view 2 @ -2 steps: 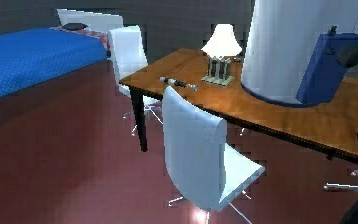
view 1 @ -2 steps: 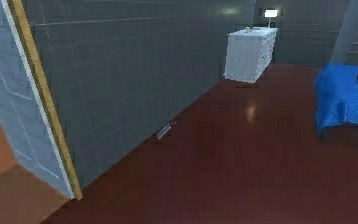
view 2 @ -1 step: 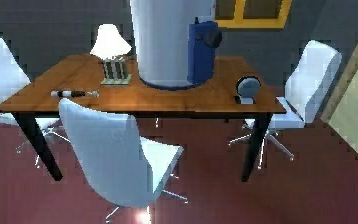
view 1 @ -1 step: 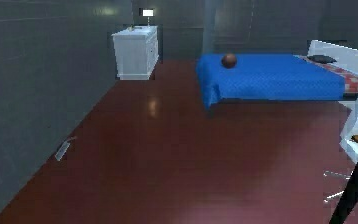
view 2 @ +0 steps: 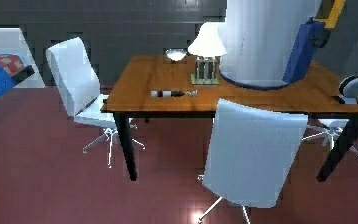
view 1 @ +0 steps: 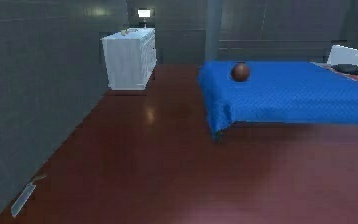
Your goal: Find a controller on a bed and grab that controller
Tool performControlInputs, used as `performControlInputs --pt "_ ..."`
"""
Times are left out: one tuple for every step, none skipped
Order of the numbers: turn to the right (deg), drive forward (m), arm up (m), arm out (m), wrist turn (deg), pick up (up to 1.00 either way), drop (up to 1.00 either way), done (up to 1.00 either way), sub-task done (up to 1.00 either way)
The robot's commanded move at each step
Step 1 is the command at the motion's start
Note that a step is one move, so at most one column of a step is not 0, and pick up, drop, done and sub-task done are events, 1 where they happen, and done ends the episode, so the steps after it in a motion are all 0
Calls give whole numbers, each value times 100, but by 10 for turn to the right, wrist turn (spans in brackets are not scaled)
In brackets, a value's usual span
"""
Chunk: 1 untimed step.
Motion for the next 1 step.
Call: performControlInputs --pt "60 0 0 0 0 0 0 0 0"
